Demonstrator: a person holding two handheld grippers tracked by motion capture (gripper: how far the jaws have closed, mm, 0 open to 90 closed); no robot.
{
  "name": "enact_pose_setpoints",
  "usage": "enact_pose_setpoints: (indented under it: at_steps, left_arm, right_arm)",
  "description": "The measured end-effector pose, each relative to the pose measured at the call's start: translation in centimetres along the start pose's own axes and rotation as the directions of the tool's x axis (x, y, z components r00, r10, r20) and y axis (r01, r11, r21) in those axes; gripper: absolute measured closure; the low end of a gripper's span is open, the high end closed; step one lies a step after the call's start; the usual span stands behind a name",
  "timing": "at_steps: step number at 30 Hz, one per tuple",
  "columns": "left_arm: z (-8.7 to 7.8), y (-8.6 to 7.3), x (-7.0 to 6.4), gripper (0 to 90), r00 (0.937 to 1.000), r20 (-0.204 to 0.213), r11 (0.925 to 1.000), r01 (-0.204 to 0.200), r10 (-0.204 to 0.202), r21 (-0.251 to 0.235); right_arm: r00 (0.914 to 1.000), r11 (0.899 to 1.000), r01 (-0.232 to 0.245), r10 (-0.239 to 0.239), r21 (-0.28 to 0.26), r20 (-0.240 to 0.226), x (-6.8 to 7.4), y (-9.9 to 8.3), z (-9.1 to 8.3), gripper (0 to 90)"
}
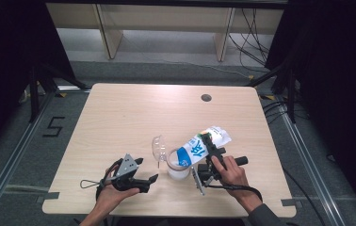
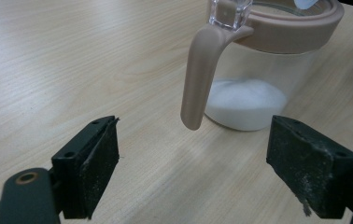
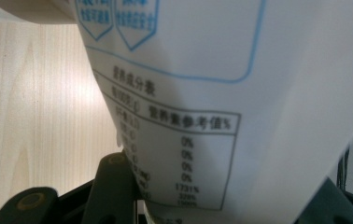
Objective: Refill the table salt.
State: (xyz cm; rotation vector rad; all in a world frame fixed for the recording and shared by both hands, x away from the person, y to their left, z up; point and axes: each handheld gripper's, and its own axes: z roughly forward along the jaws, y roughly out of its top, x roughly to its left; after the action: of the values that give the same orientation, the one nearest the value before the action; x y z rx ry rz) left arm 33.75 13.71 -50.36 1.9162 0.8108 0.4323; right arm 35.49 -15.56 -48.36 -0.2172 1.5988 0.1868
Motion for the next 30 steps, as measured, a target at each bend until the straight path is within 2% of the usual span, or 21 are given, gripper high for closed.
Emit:
enact_pose_setpoints:
  at_steps: [1,2,3,4,5,10,12,14,15,16,18,20,21,23,24,25,26,27,29,30]
  left_arm:
    - [-0.01,0.00,0.00,16.5,1.0000,0.000,1.0000,-0.001,0.001,0.000]
    - [-0.01,0.00,0.00,16.5,1.0000,0.000,1.0000,-0.001,0.001,0.000]
    - [0.04,0.00,-0.05,16.5,1.0000,0.001,1.0000,0.006,-0.006,-0.006]
    - [0.04,0.00,-0.05,16.5,1.0000,0.001,1.0000,0.005,-0.005,-0.005]
    - [0.04,-0.01,-0.05,16.5,1.0000,0.001,1.0000,0.006,-0.006,-0.005]
    - [0.05,-0.01,-0.05,16.5,1.0000,0.001,1.0000,0.007,-0.007,-0.005]
    - [0.01,0.00,0.02,16.5,1.0000,0.001,1.0000,-0.003,0.003,0.001]
    - [0.00,0.00,0.00,16.5,1.0000,0.001,1.0000,-0.001,0.001,0.001]
    - [0.01,0.01,0.00,16.5,1.0000,0.001,1.0000,-0.002,0.002,0.001]
    - [0.01,0.00,0.01,16.5,1.0000,0.001,1.0000,-0.002,0.002,0.002]
    - [0.06,-0.01,-0.04,16.5,1.0000,0.002,1.0000,0.005,-0.005,-0.004]
    - [0.06,-0.01,-0.03,16.5,1.0000,0.002,1.0000,0.005,-0.005,-0.004]
    - [0.06,-0.01,-0.03,16.5,1.0000,0.003,1.0000,0.005,-0.005,-0.004]
    - [0.06,-0.01,-0.03,16.5,1.0000,0.002,1.0000,0.005,-0.005,-0.004]
    - [0.05,-0.01,-0.04,16.5,1.0000,0.002,1.0000,0.005,-0.005,-0.004]
    - [0.05,0.00,-0.04,16.5,1.0000,0.002,1.0000,0.005,-0.005,-0.004]
    - [0.05,0.00,-0.05,16.5,1.0000,0.001,1.0000,0.006,-0.006,-0.005]
    - [0.05,0.00,-0.04,16.5,1.0000,0.002,1.0000,0.005,-0.005,-0.005]
    - [0.04,0.00,-0.01,16.5,1.0000,0.001,1.0000,0.002,-0.002,-0.002]
    - [0.06,-0.01,-0.04,16.5,1.0000,0.002,1.0000,0.005,-0.005,-0.004]
  right_arm:
    - [0.9997,1.000,-0.024,0.024,0.002,0.003,0.14,-0.02,-0.03,57.4]
    - [0.9997,1.000,-0.024,0.024,0.002,0.003,0.14,-0.02,-0.03,57.4]
    - [0.9996,1.000,0.027,-0.027,-0.006,0.008,-0.20,0.03,0.01,57.5]
    - [0.9994,0.999,0.034,-0.034,-0.005,0.008,-0.25,0.03,0.00,57.6]
    - [0.9998,1.000,-0.015,0.015,0.000,0.009,0.12,-0.06,0.00,57.6]
    - [0.9998,1.000,-0.003,0.003,0.001,0.018,0.09,-0.11,0.00,57.8]
    - [0.9994,1.000,0.011,-0.011,-0.015,0.033,0.11,-0.16,0.09,58.0]
    - [0.9996,1.000,0.003,-0.002,-0.011,0.030,0.20,-0.12,0.06,58.2]
    - [0.9998,1.000,0.013,-0.013,0.007,0.015,0.09,-0.05,-0.07,58.3]
    - [0.9987,0.999,0.047,-0.047,-0.004,0.018,-0.11,0.00,-0.01,58.3]
    - [0.9986,0.999,0.050,-0.050,-0.005,0.016,-0.10,0.02,-0.02,58.5]
    - [0.9952,0.995,0.093,-0.092,-0.032,0.035,-0.33,0.03,0.15,58.7]
    - [0.9947,0.995,0.098,-0.097,-0.034,0.035,-0.38,0.04,0.16,58.8]
    - [0.9966,0.997,0.079,-0.079,-0.011,0.021,-0.25,0.05,0.02,58.9]
    - [0.9962,0.996,0.082,-0.081,-0.028,0.032,-0.26,0.01,0.13,59.0]
    - [0.9998,1.000,0.009,-0.009,0.000,0.016,0.19,-0.06,-0.05,59.1]
    - [0.9999,1.000,0.010,-0.010,0.009,0.012,0.16,-0.01,-0.10,59.1]
    - [0.9998,1.000,0.016,-0.016,0.003,0.013,0.13,-0.02,-0.06,59.3]
    - [0.9965,0.997,0.080,-0.079,-0.020,0.025,-0.34,0.04,0.08,59.4]
    - [0.9953,0.995,0.093,-0.092,-0.027,0.029,-0.43,0.05,0.12,59.4]
